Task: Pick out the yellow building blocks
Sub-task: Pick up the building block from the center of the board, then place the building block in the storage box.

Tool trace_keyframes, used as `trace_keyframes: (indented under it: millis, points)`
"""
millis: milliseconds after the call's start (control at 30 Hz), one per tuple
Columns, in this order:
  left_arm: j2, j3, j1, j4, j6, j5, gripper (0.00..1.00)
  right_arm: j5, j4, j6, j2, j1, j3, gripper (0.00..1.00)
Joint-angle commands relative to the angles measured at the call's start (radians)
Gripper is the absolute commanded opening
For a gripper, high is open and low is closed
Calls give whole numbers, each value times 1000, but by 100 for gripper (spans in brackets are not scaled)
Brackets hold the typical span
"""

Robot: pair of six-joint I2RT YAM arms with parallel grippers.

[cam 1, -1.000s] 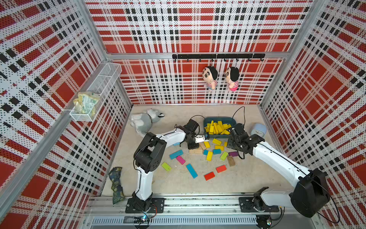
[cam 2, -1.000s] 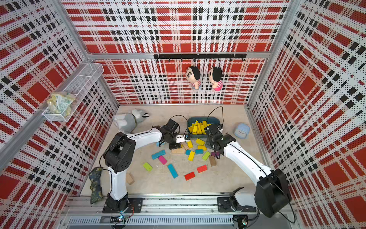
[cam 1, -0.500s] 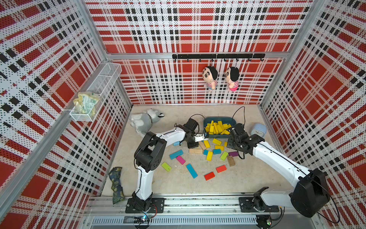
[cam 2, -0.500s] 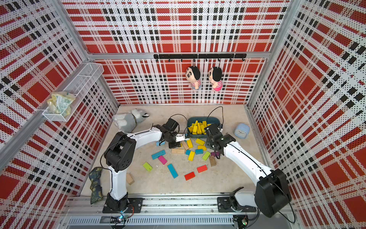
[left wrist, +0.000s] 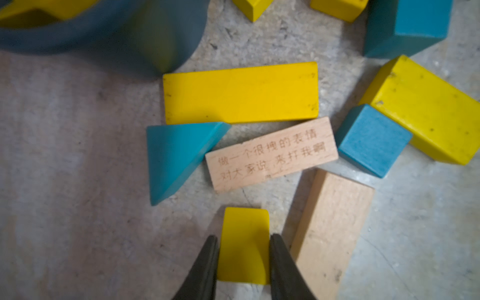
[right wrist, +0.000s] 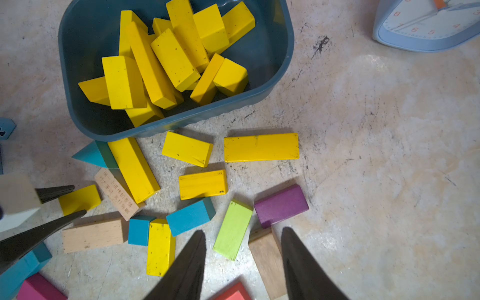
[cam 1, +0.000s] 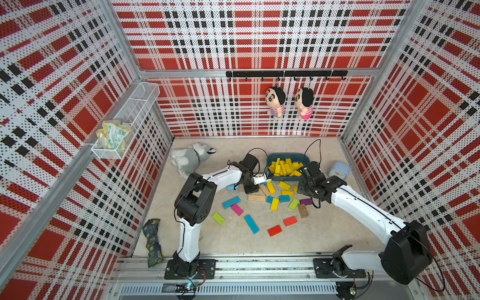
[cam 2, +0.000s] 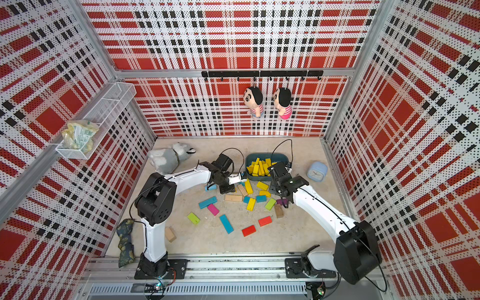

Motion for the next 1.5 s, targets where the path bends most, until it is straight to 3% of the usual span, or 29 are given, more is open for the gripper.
trace_keyframes:
  millis: [0,267,433,767,1233,1467]
  points:
    - [-104,33,-22,1,-90,-1,13,-1,18,-18,6,-6,18,51]
    - [-185,49,-39,213,-354,38,13,8,15,-19,-32,-8,-7,51]
    - [-152,73,-86,434,-539,44,15,27,2,-14,-68,-12,-17,51]
    - [28,158,-108,626,-830,-213,14,46,-22,8,-123,-12,-39,51]
    - [259,347,-114,541,-977,-337,16,44,-18,16,-125,-13,-44,51]
    - [302,381,-109,506,-997,-368,29,48,-16,14,-124,-12,-46,51]
